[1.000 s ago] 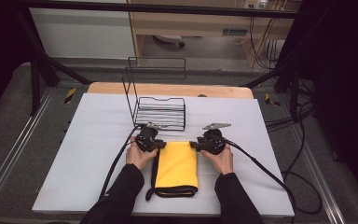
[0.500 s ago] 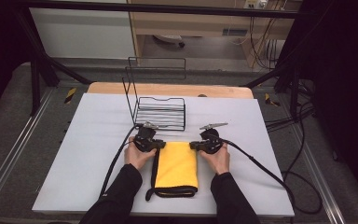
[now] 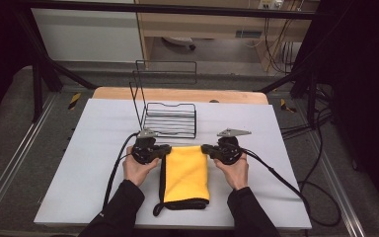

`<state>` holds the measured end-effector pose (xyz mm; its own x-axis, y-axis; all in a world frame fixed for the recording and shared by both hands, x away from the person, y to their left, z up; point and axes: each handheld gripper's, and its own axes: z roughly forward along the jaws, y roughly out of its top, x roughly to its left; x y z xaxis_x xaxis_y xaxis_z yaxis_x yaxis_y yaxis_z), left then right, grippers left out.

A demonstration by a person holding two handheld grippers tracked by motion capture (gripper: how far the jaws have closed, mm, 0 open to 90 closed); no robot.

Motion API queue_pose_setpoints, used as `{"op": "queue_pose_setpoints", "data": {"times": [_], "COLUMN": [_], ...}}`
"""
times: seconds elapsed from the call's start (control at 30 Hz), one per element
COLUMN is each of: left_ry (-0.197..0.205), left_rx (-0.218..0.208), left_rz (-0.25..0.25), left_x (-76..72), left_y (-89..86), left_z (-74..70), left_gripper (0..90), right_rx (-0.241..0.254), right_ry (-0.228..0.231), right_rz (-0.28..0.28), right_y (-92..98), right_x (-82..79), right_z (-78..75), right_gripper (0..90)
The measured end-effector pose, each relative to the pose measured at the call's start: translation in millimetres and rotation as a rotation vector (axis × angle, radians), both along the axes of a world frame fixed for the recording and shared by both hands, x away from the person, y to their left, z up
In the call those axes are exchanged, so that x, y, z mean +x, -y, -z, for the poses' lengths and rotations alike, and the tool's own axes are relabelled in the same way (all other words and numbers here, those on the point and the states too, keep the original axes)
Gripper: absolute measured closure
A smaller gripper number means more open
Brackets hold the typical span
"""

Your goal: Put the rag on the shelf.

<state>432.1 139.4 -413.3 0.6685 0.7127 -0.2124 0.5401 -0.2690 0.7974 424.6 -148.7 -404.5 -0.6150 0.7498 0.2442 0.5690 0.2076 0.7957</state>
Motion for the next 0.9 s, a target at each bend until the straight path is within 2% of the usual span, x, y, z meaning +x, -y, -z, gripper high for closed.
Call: {"op": "queue_pose_setpoints", "data": {"times": [0.07, 0.23, 0.33, 0.4, 0.6, 0.9], "left_ry": [0.012, 0.047, 0.069, 0.086, 0.139, 0.225], "left_rx": [-0.018, -0.052, -0.072, -0.087, -0.111, -0.119], "left_rz": [-0.002, -0.009, -0.016, -0.019, -0.032, -0.044], "left_x": [-2.2, -9.8, -14.7, -18.7, -29.8, -40.6], "left_y": [-1.9, -5.0, -8.6, -11.1, -16.1, -17.1], "left_z": [-2.2, -9.7, -16.0, -20.8, -35.3, -59.0], "left_gripper": [81.1, 81.1, 81.1, 81.1, 81.1, 81.1], "right_rx": [0.022, 0.028, 0.031, 0.028, 0.049, 0.071], "right_ry": [0.024, 0.065, 0.115, 0.124, 0.177, 0.248], "right_rz": [-0.001, -0.011, -0.018, -0.017, -0.02, -0.019], "right_y": [0.9, 0.0, -3.7, -4.7, -8.4, -9.7], "right_x": [-6.1, -13.1, -19.5, -20.8, -26.8, -35.5], "right_z": [-5.6, -16.0, -27.2, -29.5, -41.9, -60.8], "right_gripper": [84.9, 84.9, 84.9, 84.9, 84.9, 85.0]}}
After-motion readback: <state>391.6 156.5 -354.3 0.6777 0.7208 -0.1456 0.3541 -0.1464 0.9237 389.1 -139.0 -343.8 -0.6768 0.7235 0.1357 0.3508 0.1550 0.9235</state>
